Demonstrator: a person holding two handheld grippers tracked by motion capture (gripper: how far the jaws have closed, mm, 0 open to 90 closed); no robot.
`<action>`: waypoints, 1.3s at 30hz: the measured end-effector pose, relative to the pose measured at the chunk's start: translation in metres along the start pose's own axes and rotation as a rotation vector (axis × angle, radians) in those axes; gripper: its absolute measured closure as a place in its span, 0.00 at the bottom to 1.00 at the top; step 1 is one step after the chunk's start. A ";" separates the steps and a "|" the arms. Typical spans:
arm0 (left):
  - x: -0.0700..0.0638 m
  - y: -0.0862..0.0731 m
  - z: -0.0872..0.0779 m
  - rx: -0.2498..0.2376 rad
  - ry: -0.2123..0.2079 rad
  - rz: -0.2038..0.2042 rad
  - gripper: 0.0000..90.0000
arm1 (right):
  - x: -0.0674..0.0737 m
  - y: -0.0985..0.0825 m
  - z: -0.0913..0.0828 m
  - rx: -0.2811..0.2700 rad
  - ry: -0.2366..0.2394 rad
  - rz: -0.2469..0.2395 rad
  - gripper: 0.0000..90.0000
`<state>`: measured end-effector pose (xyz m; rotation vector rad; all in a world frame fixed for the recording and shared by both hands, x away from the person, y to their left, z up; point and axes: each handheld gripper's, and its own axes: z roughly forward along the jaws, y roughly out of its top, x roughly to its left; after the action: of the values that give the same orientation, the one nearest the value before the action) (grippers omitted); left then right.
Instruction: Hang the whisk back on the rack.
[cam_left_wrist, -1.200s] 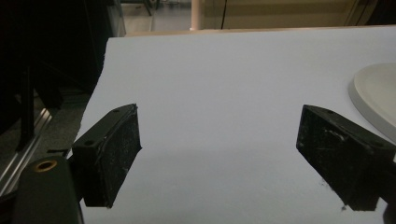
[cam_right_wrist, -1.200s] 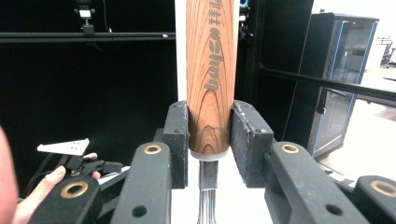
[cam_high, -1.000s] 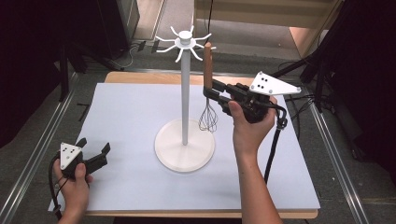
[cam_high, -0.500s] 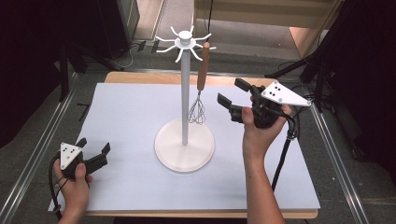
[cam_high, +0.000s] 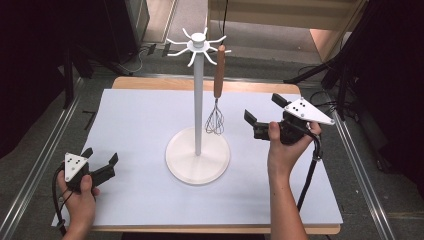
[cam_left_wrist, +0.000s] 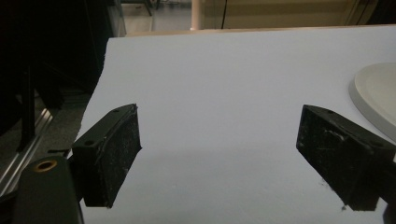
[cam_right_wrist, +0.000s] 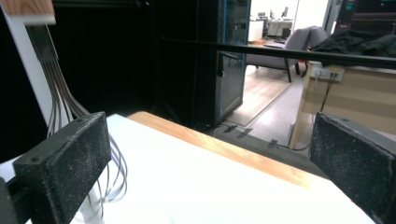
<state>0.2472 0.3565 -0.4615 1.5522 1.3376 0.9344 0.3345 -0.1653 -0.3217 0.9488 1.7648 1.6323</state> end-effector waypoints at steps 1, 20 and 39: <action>0.000 0.000 0.000 0.000 0.000 0.000 0.16 | -0.001 -0.002 0.000 0.002 -0.006 -0.001 0.00; 0.000 0.000 0.000 0.002 0.001 0.002 0.16 | -0.023 -0.048 -0.009 0.100 -0.037 0.022 0.00; 0.000 0.000 0.000 0.003 0.002 0.002 0.16 | -0.039 -0.099 -0.013 0.233 -0.071 0.030 0.00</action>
<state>0.2470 0.3560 -0.4615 1.5557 1.3393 0.9358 0.3351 -0.2059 -0.4210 1.1287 1.9289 1.4129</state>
